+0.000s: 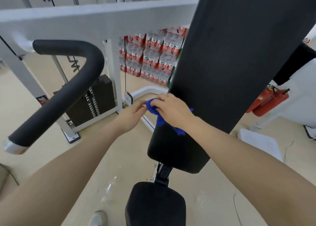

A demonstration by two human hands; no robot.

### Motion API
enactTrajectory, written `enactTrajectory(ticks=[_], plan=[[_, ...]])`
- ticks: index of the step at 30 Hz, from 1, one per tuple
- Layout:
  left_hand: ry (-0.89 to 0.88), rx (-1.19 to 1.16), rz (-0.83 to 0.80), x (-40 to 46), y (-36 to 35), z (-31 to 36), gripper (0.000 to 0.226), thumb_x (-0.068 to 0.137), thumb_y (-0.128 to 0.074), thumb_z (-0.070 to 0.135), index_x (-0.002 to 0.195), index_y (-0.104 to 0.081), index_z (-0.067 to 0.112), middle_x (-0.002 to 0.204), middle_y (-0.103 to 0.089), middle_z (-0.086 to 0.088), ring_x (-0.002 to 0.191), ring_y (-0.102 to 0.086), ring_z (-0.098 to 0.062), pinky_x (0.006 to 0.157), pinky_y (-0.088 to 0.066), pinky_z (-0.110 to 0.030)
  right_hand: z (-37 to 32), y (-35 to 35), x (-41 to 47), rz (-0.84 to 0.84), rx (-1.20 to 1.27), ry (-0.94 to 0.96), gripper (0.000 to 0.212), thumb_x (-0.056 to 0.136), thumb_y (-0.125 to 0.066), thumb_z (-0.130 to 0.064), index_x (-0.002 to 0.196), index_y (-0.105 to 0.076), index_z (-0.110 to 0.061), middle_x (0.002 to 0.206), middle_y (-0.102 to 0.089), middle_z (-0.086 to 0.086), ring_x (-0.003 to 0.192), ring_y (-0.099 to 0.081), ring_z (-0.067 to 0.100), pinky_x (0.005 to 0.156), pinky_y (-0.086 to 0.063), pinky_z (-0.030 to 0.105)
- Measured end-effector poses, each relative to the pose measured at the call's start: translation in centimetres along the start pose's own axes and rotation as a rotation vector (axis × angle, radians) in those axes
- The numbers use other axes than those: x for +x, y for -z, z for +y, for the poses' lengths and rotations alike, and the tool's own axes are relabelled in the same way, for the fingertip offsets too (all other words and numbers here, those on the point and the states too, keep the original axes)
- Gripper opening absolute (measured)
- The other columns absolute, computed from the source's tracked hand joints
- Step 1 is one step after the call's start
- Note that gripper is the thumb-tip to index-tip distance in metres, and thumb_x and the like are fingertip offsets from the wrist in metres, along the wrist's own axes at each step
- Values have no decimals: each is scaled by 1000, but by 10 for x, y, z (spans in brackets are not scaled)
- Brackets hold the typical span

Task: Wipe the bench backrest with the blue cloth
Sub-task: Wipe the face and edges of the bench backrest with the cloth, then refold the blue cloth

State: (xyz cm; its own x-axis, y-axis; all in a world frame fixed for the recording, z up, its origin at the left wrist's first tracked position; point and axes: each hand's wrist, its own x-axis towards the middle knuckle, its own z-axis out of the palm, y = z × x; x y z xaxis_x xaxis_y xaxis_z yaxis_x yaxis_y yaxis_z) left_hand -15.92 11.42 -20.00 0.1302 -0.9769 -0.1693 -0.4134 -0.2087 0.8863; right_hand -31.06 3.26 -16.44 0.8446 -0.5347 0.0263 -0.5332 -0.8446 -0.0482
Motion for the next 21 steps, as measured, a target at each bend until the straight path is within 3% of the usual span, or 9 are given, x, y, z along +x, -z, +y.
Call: enactTrajectory(ticks=[3,6,12,18,21], plan=[[46,92,130,-1,-6,-35,39,97,-38,16,136,-41,16,130,-50,1,122,-45,-14,98,-31,-24,1,-38,18,-96,-522,87,34,91,-50,-14,124,-53,-22,128,-47,5,113,-43,27,96,-33,37],[102,111,210,-12,-15,-91,35,94,-43,11,128,-50,15,127,-53,0,117,-50,-17,94,-37,-26,-5,-84,28,-176,-805,67,25,92,-43,-12,110,-60,-16,111,-52,6,103,-46,29,100,-32,41],[216,85,270,-16,-27,-174,31,94,-43,8,123,-54,13,124,-55,0,103,-49,-12,89,-35,-23,-23,-189,14,-368,-700,180,27,92,-42,-10,113,-58,-15,110,-55,3,101,-50,22,92,-36,32],[278,94,265,-9,-54,-226,32,93,-43,12,122,-54,19,123,-57,3,105,-51,-12,92,-38,-27,-37,-254,8,-461,-651,237,27,92,-41,-13,105,-64,-18,107,-57,2,98,-52,21,88,-36,33],[263,101,232,-7,-72,-235,33,93,-42,10,123,-54,16,124,-57,1,105,-51,-13,93,-37,-25,-47,-281,-3,-606,-674,340,25,92,-42,-13,104,-63,-19,107,-58,0,97,-54,22,93,-36,34]])
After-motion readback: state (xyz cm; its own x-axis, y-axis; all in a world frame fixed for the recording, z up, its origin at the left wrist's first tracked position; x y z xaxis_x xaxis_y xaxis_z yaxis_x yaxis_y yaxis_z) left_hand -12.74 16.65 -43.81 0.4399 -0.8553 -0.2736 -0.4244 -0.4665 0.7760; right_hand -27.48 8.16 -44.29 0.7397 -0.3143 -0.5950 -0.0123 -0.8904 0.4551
